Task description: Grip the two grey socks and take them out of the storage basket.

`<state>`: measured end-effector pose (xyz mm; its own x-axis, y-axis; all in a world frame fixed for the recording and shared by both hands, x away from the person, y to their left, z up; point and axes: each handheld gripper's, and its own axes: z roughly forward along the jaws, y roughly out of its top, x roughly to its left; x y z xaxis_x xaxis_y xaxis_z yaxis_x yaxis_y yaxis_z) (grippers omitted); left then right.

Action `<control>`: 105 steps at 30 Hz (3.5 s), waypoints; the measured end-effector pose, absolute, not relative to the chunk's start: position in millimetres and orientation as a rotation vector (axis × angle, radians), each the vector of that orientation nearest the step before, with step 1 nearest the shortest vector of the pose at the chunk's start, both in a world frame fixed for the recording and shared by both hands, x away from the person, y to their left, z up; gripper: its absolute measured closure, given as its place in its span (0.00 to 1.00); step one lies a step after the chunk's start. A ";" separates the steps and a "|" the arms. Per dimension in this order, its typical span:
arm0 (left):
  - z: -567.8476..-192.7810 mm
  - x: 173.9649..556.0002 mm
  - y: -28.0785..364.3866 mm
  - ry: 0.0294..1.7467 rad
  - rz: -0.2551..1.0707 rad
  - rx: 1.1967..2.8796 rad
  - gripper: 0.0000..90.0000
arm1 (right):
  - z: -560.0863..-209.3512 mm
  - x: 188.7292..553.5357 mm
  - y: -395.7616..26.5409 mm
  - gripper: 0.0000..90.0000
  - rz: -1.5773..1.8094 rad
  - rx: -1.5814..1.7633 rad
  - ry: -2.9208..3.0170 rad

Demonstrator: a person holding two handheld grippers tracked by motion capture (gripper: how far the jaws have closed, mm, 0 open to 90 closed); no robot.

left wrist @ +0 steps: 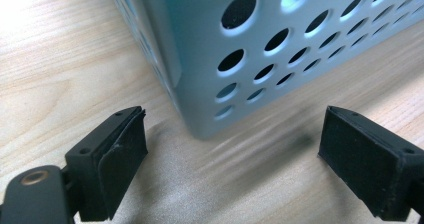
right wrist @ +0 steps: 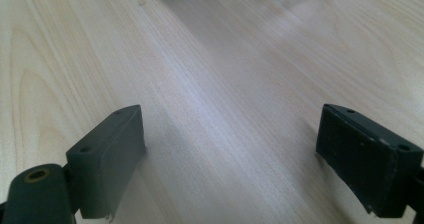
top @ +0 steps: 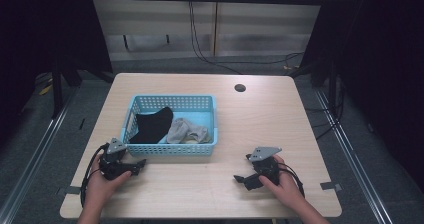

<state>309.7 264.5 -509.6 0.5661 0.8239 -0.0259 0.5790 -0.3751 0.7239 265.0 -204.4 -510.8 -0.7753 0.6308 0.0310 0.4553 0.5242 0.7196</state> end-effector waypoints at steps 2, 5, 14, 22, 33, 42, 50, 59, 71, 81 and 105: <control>-509.6 309.7 264.4 1.118 0.446 2.096 0.12 | -510.8 265.0 -204.4 0.13 1.093 0.918 2.531; -509.5 309.5 264.0 1.123 0.448 2.094 0.12 | -510.8 265.1 -204.5 0.13 1.092 0.917 2.533; -497.5 309.6 261.9 1.177 0.380 2.200 0.16 | -510.8 265.6 -204.6 0.13 1.095 0.911 2.536; -485.9 308.2 265.3 1.269 0.232 2.255 0.20 | -510.8 265.6 -204.6 0.13 1.095 0.911 2.536; -461.0 301.0 272.4 1.264 0.148 2.296 0.21 | -510.9 265.6 -204.6 0.13 1.097 0.910 2.536; -423.7 306.4 265.8 1.237 0.128 2.307 0.22 | -510.9 265.6 -204.6 0.13 1.097 0.910 2.536; -397.6 319.3 251.9 1.231 0.082 2.321 0.22 | -510.9 265.6 -204.6 0.13 1.097 0.910 2.536; -379.2 335.5 232.3 1.188 0.097 2.345 0.22 | -510.9 265.6 -204.6 0.13 1.097 0.910 2.536; -381.3 367.2 202.8 1.171 0.095 2.376 0.24 | -510.9 265.6 -204.6 0.13 1.098 0.910 2.535; -405.5 389.6 177.6 1.187 0.073 2.362 0.25 | -510.8 265.6 -204.6 0.13 1.096 0.911 2.536; -448.0 415.6 130.8 1.182 0.001 2.480 0.61 | -510.8 266.0 -204.6 0.13 1.097 0.905 2.538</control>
